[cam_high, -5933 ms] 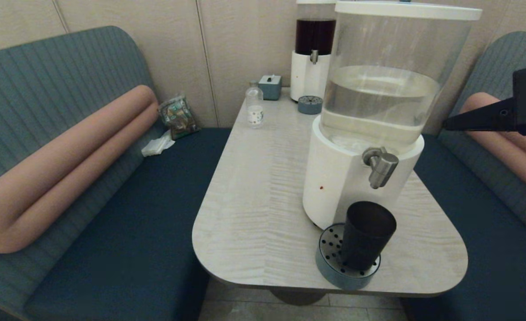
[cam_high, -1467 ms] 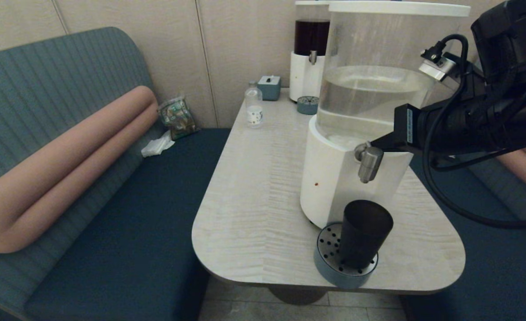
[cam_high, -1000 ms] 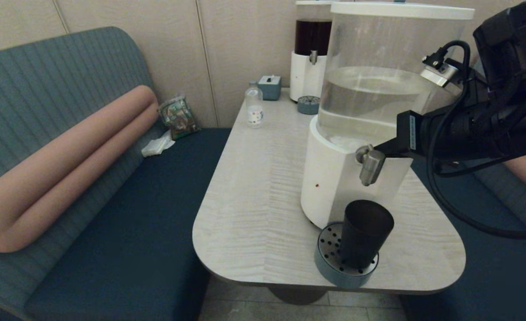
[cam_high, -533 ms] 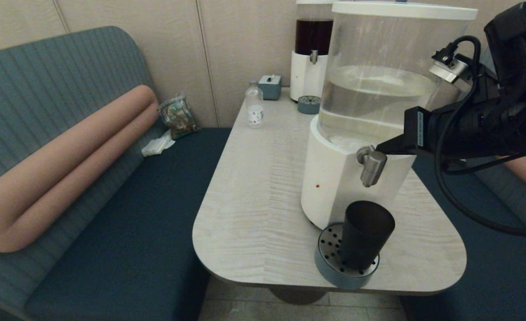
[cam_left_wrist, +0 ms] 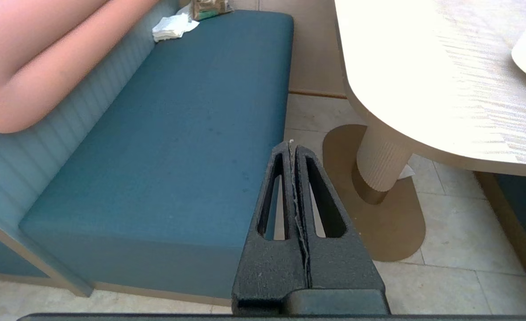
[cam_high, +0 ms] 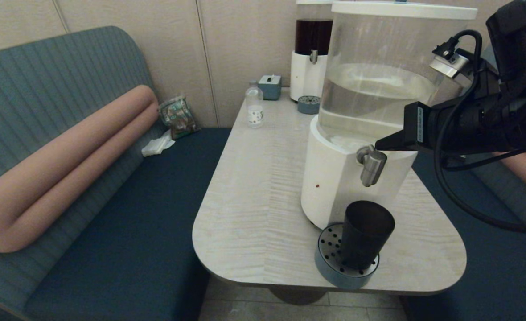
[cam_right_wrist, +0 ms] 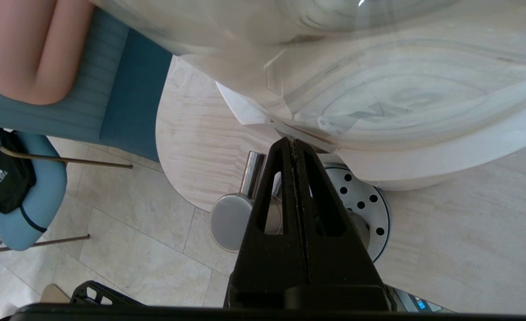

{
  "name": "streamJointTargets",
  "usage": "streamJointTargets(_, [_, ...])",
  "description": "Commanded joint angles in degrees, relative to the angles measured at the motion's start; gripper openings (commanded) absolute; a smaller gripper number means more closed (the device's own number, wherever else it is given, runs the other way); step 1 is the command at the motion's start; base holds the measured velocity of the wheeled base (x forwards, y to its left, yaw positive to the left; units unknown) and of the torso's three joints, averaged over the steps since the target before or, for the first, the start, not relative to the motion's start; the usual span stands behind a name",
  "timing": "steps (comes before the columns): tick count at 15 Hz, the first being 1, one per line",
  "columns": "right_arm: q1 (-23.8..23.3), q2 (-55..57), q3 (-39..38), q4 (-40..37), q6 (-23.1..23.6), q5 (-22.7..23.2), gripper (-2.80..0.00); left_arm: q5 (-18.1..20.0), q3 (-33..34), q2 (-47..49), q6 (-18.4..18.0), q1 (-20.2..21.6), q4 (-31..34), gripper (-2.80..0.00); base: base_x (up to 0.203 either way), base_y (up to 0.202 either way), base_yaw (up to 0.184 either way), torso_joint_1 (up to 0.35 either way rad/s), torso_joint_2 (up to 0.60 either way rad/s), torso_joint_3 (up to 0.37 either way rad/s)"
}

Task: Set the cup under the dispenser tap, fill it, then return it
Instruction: Turn on the faucet

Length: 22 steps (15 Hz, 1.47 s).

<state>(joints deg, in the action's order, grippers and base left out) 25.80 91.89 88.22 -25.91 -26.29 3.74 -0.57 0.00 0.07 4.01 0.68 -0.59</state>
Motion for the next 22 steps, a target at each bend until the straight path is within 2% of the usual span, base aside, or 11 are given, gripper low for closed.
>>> streamJointTargets(1, [0.0,0.6,0.0,-0.1,-0.2,0.0,-2.80,0.0,0.0,0.0,0.0,0.0,0.0,-2.80,0.000,0.000,0.000,0.000,0.00,0.000])
streamJointTargets(22, [1.2,1.5,0.0,1.9,0.4,0.7,-2.80,0.0,0.0,0.0,0.0,0.0,0.0,-2.80,0.000,0.000,0.000,0.000,0.00,0.000])
